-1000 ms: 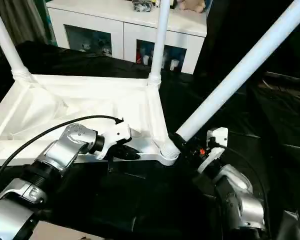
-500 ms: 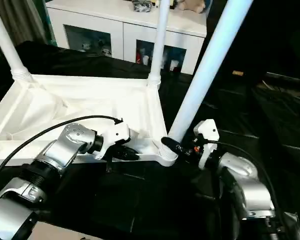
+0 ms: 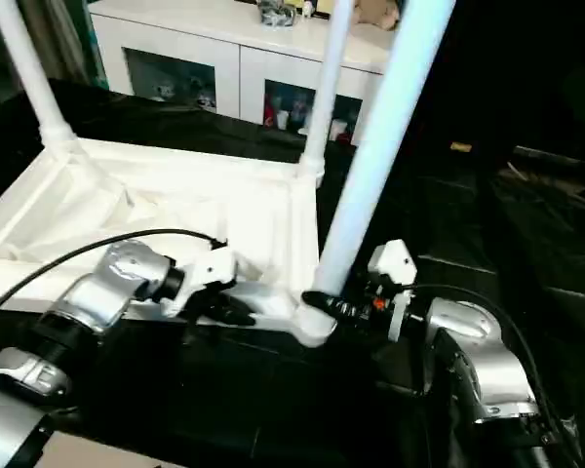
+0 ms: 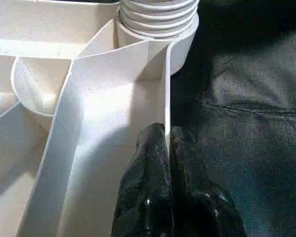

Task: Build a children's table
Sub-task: Insert table leg to table base

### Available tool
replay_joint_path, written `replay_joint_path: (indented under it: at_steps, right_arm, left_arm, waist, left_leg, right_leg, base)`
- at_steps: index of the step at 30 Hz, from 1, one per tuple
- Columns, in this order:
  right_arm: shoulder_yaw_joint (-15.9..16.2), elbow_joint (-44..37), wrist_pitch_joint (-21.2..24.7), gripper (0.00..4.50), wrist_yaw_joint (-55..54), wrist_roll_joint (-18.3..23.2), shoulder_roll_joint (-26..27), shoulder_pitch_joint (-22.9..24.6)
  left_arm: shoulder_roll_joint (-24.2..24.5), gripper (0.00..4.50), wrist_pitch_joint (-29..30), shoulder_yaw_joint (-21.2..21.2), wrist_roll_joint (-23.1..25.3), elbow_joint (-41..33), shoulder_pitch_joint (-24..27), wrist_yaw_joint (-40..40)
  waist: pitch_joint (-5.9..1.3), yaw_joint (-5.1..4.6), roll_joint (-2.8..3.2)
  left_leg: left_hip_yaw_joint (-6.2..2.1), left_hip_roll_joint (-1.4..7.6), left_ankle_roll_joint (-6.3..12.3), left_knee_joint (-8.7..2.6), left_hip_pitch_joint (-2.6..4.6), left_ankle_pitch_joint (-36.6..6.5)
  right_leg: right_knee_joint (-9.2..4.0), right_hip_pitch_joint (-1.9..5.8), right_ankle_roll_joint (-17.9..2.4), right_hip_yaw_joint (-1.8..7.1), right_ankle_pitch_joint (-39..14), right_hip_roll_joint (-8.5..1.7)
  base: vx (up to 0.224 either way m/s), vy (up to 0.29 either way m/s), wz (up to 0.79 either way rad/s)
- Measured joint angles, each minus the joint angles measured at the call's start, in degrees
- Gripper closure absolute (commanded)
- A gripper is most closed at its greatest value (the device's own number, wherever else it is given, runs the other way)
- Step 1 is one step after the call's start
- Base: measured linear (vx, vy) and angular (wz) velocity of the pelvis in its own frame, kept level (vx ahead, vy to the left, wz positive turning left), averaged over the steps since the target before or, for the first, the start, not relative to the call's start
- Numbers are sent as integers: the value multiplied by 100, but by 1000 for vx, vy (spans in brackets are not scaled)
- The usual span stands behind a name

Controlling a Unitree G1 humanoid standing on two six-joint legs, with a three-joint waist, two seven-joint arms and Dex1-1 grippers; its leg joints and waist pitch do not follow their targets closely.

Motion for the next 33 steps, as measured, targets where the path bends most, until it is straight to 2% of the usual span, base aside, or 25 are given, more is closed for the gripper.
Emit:
replay_joint_path:
  at_steps: [6, 14, 21, 25, 33]
  right_arm:
    - [-30, 307, -145, 265, -95, -23, 55, -100]
    - [-314, 914, -386, 265, -1195, -206, 535, -418]
    - [-587, 1299, -380, 266, -2882, -431, 1188, -842]
    - [-752, 1546, -329, 266, -4429, -620, 1750, -1206]
    - [-836, 1851, -314, 266, -5623, -901, 2175, -1611]
  left_arm:
    - [-154, 450, -29, 2, 67, 329, -144, 265]
    - [-470, 450, 438, 124, 182, 561, -323, 1119]
    - [-878, 450, 1018, 320, 210, 889, -616, 2077]
    - [-1230, 450, 1260, 429, 223, 1176, -861, 2887]
    - [-1488, 450, 1464, 508, 278, 1193, -915, 3461]
  waist:
    - [-5, 4, -23]
    - [3, -43, -30]
    - [6, -142, -38]
    - [8, -179, -41]
    - [11, -175, -53]
  left_leg:
    - [0, 0, 0, 7, 13, 0]
    - [-2, -2, 1, 8, 4, 1]
    - [0, -2, 1, 8, 1, 1]
    - [0, -1, -2, -2, -2, 1]
    - [3, 0, -13, -32, -2, -8]
  right_leg:
    - [0, 23, 28, 5, -17, 0]
    - [-62, 24, 30, 2, -17, 0]
    - [-67, 17, -14, -1, 18, 1]
    - [-66, -3, -49, -6, 44, 4]
    - [-78, -7, -44, -10, 38, 6]
  base:
    - [0, 0, 0]
    - [0, 0, 0]
    - [0, 0, 0]
    - [0, 0, 0]
    - [20, 0, 1]
